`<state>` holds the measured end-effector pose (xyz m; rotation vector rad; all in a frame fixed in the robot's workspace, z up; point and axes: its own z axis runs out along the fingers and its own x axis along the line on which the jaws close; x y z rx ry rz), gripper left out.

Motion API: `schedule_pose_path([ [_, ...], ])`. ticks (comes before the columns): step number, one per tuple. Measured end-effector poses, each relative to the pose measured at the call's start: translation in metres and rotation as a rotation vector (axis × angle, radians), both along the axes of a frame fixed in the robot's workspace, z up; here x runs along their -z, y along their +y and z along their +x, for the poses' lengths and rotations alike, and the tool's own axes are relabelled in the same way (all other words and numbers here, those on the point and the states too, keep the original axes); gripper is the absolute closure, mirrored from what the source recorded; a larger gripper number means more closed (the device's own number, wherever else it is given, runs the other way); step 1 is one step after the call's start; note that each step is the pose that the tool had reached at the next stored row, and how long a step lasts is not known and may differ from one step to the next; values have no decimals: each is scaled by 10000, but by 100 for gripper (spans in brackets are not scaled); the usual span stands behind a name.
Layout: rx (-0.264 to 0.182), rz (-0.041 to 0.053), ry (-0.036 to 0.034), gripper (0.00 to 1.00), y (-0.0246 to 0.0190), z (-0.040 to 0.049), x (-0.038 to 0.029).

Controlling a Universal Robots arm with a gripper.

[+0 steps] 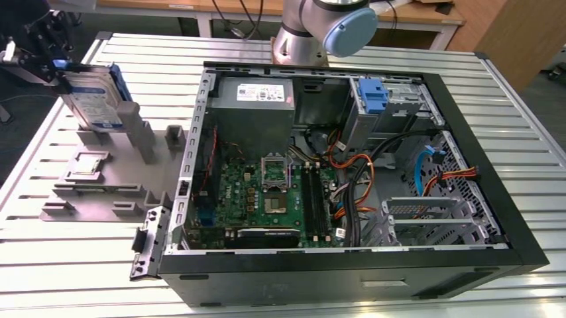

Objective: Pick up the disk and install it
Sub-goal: 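Pick up the disk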

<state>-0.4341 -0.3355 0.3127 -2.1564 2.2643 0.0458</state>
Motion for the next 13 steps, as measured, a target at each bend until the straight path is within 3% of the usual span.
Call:
schedule_pose_path([
  [13, 0, -10, 0, 63, 0, 0, -162],
])
